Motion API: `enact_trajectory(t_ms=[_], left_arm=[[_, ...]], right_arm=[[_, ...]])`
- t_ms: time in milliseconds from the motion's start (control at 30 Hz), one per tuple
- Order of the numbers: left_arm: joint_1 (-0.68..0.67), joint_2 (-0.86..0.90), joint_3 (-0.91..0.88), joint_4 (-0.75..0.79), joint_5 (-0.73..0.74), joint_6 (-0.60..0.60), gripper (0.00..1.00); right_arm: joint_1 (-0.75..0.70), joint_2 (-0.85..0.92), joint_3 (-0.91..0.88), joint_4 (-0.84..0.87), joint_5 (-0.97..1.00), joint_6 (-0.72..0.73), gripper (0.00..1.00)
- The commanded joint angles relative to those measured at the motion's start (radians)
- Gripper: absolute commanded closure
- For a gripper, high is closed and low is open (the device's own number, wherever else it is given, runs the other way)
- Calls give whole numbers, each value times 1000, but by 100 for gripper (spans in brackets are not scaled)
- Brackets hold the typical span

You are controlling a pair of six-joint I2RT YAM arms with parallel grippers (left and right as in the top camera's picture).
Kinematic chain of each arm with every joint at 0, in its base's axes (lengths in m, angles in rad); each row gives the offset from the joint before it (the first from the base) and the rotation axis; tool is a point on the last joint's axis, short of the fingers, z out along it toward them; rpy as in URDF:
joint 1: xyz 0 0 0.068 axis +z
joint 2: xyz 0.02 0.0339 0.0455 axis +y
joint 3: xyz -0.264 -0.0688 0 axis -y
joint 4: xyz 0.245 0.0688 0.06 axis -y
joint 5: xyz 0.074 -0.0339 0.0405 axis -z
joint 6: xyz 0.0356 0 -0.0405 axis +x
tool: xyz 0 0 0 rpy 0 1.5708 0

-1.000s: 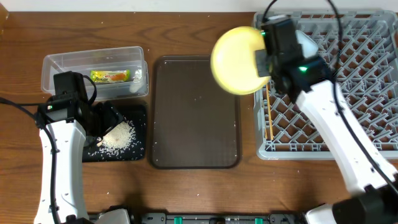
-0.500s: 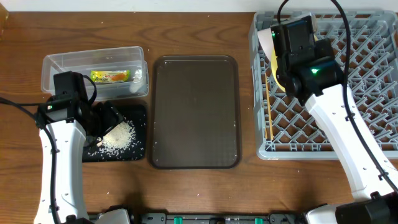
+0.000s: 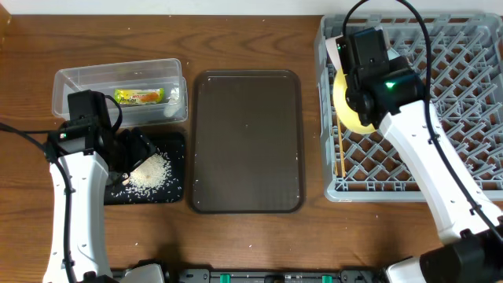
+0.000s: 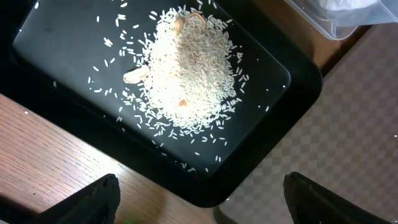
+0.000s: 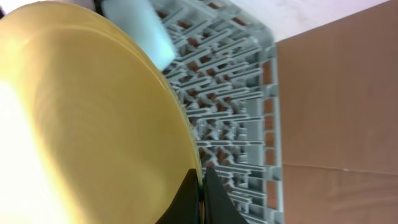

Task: Sort waste into correct bins and load items into the dishwasher rack
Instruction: 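Lift the yellow plate and stand it upright in the rack's left slots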

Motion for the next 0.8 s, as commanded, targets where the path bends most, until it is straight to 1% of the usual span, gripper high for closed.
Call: enact_trajectory(t_ms=[0,100,267,333,367,500,633,667,767], left_arm=[[4,-1,2,-4,-2,-2,13],[4,-1,2,-3,-2,-2,14],[4,-1,2,-3,-2,-2,13],[4,-1,2,-3,-2,-2,14],[4,-1,2,-3,-2,-2,13],[4,-1,2,-3,-2,-2,14],[4,-1,2,-3,-2,-2,14],[4,-1,2,-3,-2,-2,14],[4,-1,2,-3,-2,-2,14]], right_arm=[[-8,44,1,-16,-47,56,99],[-6,70,1,-36,-56,106,99],[-2,78,1,-18,-168,166,98],[-2,78,1,1,-204,192,96],[-2,78,1,8,-222,200,93],[-2,78,1,45,-283,206,77],[-1,78,1,65,-328,206,51],[-1,77,1,66,-332,206,48],[-1,64,1,65,-333,206,41]])
